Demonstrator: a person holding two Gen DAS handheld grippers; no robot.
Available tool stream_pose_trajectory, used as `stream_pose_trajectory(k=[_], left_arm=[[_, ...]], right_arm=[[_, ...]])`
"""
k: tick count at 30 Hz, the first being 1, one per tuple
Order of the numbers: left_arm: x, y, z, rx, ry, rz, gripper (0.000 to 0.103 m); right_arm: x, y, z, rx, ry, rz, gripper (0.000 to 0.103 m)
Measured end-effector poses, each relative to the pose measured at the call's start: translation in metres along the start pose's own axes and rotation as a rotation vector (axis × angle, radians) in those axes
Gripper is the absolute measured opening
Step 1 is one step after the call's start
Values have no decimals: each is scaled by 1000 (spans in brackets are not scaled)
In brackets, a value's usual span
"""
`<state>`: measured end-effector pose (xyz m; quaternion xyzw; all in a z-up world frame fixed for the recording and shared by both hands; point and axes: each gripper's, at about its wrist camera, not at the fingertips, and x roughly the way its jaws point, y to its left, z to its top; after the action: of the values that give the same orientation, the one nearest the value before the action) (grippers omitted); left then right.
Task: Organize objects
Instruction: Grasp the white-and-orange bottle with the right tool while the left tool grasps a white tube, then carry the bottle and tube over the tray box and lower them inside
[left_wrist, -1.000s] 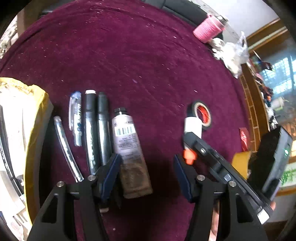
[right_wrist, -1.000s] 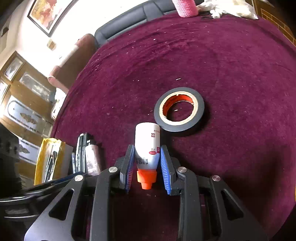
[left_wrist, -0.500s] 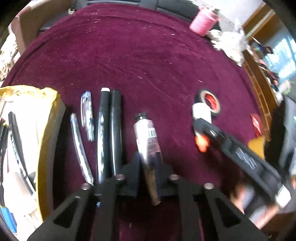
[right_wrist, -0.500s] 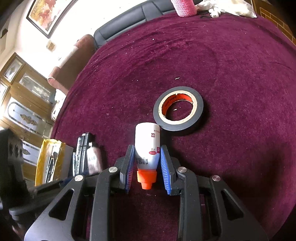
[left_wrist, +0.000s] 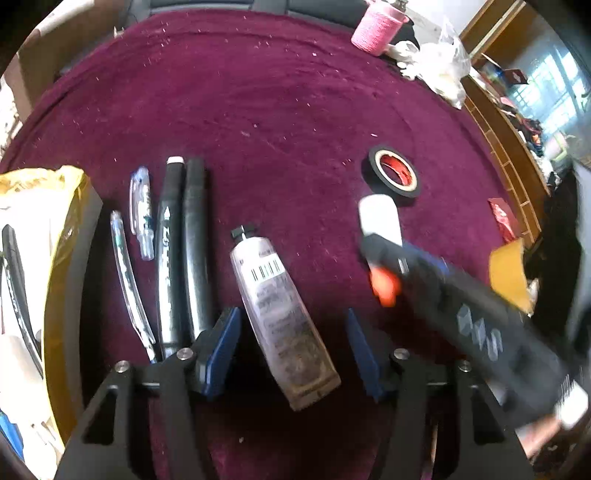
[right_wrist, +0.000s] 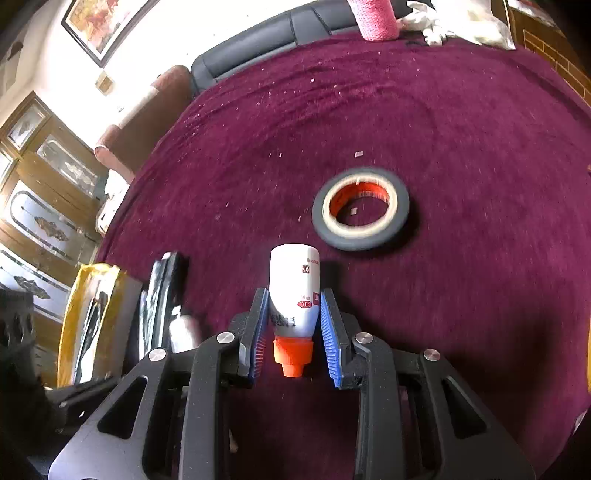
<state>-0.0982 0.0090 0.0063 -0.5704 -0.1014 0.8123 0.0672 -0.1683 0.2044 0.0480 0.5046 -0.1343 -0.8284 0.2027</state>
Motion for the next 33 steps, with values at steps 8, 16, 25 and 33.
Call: stream_pose_trajectory(k=[8, 16, 25, 33], left_arm=[[0, 0, -3, 60, -56, 61, 34], [-20, 7, -51, 127, 17, -30, 31], [-17, 1, -42, 141, -41, 9, 33], [-15, 2, -41, 139, -48, 18, 30]], right_arm=[[-25, -20, -28, 74, -14, -20, 27], [-37, -9, -52, 41, 16, -50, 27], [-42, -4, -66, 7, 19, -79, 27], [-44, -1, -72, 5, 22, -94, 27]])
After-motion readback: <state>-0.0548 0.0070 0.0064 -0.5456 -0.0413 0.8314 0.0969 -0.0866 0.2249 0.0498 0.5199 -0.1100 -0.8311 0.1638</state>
